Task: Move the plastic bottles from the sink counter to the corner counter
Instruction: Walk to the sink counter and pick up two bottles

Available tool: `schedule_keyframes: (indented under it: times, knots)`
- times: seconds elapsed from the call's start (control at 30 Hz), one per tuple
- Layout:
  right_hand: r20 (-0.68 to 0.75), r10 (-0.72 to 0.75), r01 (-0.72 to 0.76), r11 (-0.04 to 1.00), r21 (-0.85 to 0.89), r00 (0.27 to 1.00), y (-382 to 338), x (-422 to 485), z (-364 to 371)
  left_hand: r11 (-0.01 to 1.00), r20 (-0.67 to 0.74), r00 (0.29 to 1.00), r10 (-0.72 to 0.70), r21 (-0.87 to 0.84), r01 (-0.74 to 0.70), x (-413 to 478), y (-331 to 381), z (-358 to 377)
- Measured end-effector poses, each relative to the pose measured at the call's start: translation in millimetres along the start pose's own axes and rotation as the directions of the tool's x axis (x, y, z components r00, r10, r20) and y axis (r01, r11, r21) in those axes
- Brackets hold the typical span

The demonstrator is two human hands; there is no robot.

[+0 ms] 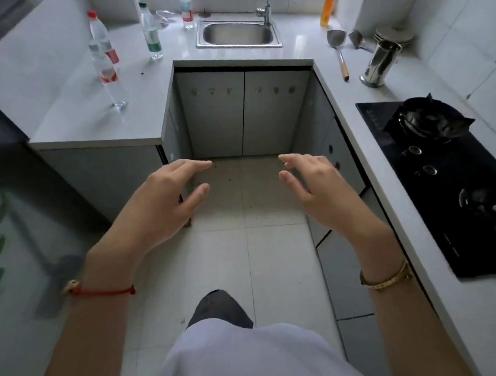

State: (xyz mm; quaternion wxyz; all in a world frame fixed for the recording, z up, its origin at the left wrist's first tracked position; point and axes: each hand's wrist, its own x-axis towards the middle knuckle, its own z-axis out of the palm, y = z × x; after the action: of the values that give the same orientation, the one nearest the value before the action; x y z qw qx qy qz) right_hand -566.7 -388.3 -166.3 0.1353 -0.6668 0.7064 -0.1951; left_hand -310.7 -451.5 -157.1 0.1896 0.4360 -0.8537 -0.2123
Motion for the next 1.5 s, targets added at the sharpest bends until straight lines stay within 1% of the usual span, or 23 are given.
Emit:
schedule_keyframes:
  times: [0.2, 0.4, 0.7, 0.97, 1.1, 1.33, 1.5]
  knots:
    - [0.062, -0.036, 0.036, 0.999, 0.009, 0.997, 8.8, 82.0, 15.6, 0.997, -0.002, 0.997, -0.075, 0.021, 0.075, 57.4, -40.4, 0.2]
    - [0.099, -0.062, 0.062, 0.998, 0.009, 0.993, 10.0, 187.3, 29.0, 0.993, -0.026, 0.993, -0.114, 0.016, 0.114, 138.2, -92.5, -11.5]
    - [0.076, -0.094, 0.091, 0.995, 0.041, 0.993, -6.7, 348.9, 36.4, 0.99, -0.029, 0.99, -0.136, 0.036, 0.137, 264.0, -171.5, -53.1]
    - [0.109, -0.061, 0.057, 0.998, 0.037, 0.992, -4.3, 436.4, 47.5, 0.989, -0.003, 0.99, -0.14, 0.04, 0.14, 340.7, -224.2, -67.0]
    - [0.131, -0.07, 0.065, 0.997, 0.043, 0.989, -1.8, 474.7, 58.3, 0.984, 0.003, 0.986, -0.169, 0.052, 0.169, 366.7, -248.3, -65.8]
    - [0.221, -0.142, 0.14, 0.99, 0.027, 0.965, 6.0, 547.2, 74.5, 0.964, -0.024, 0.965, -0.262, 0.027, 0.263, 410.1, -274.9, -63.9]
    - [0.272, -0.24, 0.238, 0.97, 0.04, 0.932, 10.3, 617.1, 77.7, 0.931, -0.093, 0.927, -0.363, 0.005, 0.365, 448.9, -288.4, -68.2]
